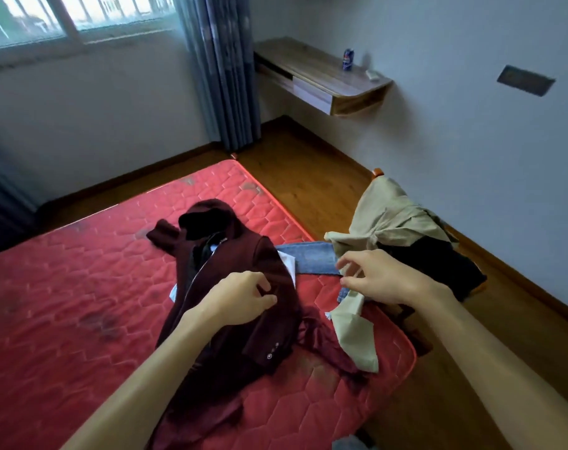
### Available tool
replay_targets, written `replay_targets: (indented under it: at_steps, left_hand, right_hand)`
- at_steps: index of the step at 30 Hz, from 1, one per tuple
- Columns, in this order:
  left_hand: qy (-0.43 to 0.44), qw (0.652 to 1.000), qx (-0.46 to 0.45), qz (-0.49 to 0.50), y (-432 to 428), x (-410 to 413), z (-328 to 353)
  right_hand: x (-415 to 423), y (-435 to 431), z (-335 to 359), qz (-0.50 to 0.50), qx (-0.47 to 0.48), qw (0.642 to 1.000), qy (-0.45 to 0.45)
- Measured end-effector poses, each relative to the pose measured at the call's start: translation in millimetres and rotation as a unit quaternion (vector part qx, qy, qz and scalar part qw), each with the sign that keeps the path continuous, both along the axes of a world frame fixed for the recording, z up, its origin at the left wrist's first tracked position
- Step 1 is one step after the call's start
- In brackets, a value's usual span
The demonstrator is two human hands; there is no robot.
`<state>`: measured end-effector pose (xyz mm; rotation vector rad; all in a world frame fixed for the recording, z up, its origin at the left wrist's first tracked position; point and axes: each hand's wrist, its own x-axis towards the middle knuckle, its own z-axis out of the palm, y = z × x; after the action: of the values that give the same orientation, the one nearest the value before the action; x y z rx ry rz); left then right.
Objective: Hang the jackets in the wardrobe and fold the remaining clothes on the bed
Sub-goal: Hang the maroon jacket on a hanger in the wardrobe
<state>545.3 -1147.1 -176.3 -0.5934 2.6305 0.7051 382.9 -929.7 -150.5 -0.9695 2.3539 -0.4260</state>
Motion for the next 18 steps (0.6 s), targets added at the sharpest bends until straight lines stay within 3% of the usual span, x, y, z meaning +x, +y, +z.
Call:
replay_targets:
  at_steps: [9, 18]
  left_hand:
    - [-0.044, 0.986, 0.048, 0.150, 5, -39, -28]
    - [-0.080, 0.959, 0.129, 0.241, 22, -21, -112]
  right_hand:
    - [-70, -40, -56, 0.097, -0.008, 0.993, -0.067]
    - [-70, -51, -148, 0.124, 0.084, 0.982, -0.116]
